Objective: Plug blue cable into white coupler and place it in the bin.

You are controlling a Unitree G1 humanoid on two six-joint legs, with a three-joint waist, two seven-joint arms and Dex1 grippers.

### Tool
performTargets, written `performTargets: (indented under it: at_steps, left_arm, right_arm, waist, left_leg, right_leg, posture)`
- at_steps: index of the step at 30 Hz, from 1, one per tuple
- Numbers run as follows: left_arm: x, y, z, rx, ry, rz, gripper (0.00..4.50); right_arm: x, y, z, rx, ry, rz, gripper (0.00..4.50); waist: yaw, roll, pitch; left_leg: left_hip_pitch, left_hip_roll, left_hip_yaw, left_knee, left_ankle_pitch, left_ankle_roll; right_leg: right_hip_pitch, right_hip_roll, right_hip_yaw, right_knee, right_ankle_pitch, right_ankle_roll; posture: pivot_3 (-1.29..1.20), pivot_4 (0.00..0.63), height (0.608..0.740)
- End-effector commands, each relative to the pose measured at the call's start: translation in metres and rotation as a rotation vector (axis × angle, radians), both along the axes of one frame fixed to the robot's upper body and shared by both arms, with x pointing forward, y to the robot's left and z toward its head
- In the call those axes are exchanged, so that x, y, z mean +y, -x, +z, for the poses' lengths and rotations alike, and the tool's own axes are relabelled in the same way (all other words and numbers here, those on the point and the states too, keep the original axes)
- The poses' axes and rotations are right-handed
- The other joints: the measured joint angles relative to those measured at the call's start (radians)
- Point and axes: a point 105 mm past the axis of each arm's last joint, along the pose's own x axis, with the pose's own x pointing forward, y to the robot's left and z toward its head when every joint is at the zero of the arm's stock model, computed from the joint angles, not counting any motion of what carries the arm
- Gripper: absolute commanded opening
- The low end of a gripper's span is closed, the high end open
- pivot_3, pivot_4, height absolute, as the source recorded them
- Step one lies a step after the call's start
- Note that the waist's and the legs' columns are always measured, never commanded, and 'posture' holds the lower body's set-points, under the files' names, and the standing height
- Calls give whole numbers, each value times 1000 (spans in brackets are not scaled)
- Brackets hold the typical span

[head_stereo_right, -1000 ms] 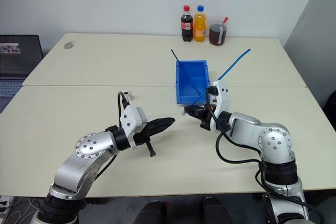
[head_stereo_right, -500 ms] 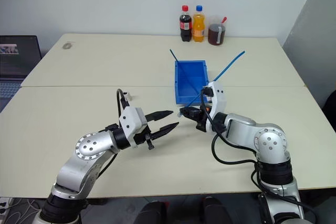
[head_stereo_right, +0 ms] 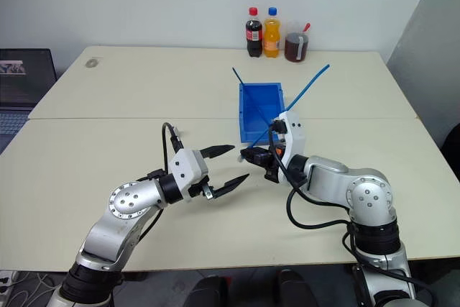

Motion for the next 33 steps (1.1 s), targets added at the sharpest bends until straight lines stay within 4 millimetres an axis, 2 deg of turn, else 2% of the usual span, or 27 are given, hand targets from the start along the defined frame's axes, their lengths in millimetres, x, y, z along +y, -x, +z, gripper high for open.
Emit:
performTargets:
  at_steps: [1,4,7,21,33]
  left_arm:
    - [-4,2,3,-6,8,-11,3763]
    - [-4,-1,6,17,36,5,3763]
    - [-5,0,6,38,46,-4,3289]
    - [-8,2,8,69,72,-4,187]
    - [-8,0,8,54,56,13,148]
  right_arm:
    - [7,9,17,-65,-21,50,182]
    - [8,9,18,-69,-20,55,182]
    - [8,9,18,-71,-18,56,182]
    - [8,13,16,-76,-12,68,182]
    - [9,13,15,-73,-10,71,182]
  waist:
    - [0,0,0]
    - [0,0,0]
    - [0,0,0]
    - [0,0,0]
    - [0,0,0]
  left_leg:
    - [0,0,0,0,0,0]
    - [0,0,0,0,0,0]
    - [0,0,0,0,0,0]
    - [0,0,0,0,0,0]
    - [0,0,0,0,0,0]
  right_leg:
    - [0,0,0,0,0,0]
    - [0,0,0,0,0,0]
    - [0,0,0,0,0,0]
    - [0,0,0,0,0,0]
    - [0,0,0,0,0,0]
  posture:
    - [0,150,740]
    - [0,150,740]
    - [0,150,740]
    - [0,150,740]
    - [0,150,740]
